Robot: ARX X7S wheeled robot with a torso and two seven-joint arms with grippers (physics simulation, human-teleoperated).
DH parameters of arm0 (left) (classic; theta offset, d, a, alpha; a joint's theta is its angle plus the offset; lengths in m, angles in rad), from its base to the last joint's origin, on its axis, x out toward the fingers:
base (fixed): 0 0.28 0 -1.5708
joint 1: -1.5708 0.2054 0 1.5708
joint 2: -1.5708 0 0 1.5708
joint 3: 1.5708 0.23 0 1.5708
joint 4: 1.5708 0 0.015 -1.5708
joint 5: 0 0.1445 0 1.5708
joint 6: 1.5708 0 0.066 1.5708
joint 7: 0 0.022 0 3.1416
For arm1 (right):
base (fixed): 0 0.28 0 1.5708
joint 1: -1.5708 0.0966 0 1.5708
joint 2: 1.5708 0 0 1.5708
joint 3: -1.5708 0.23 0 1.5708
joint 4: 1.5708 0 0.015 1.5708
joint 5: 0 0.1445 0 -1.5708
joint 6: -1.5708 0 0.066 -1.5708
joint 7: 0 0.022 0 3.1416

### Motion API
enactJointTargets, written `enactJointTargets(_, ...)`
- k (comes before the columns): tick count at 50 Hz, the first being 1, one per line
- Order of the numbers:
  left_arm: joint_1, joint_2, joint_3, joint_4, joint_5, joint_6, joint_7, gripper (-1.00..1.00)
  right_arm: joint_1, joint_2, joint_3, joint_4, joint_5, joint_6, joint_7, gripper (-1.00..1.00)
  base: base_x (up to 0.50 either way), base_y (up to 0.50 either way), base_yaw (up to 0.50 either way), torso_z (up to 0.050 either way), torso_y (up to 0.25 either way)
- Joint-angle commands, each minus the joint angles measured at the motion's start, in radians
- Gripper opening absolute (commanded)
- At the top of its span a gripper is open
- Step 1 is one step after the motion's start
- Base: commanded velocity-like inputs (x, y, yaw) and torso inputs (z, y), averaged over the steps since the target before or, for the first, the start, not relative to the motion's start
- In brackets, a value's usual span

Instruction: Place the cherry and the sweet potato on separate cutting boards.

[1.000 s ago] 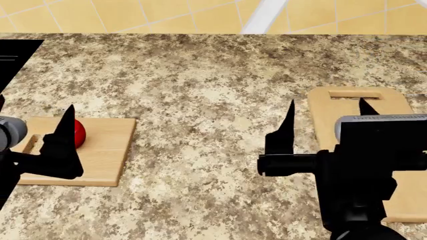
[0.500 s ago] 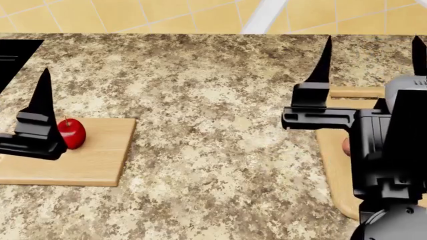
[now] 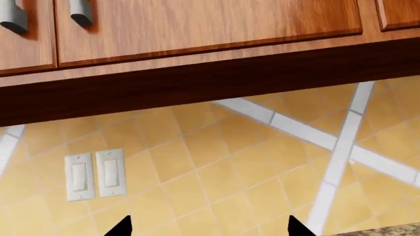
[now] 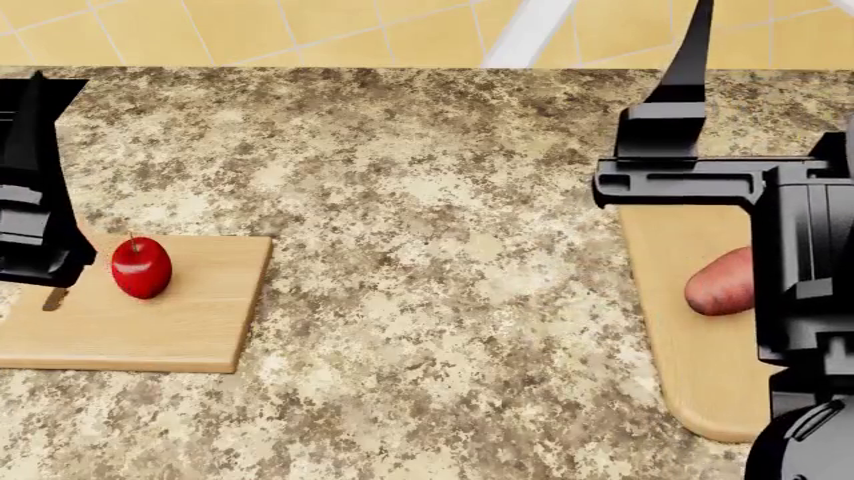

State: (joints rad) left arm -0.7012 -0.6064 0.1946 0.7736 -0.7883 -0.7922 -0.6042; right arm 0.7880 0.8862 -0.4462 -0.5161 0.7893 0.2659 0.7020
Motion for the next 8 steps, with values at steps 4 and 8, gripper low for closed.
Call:
enactJointTargets(4, -0.098, 0.005, 0.002, 0.013, -0.049, -0.058, -0.017, 1.0, 0.063, 0.01, -0.001, -0.008, -0.003, 0.041, -0.013, 1.0, 0.0, 0.0, 0.0, 0.0, 0.0)
enactJointTargets(8, -0.177, -0.002, -0.01, 0.001, -0.094, -0.108, -0.024, 1.0, 0.126, 0.003, 0.001, 0.002, 0.011, 0.077, -0.022, 1.0, 0.0, 0.0, 0.0, 0.0, 0.0)
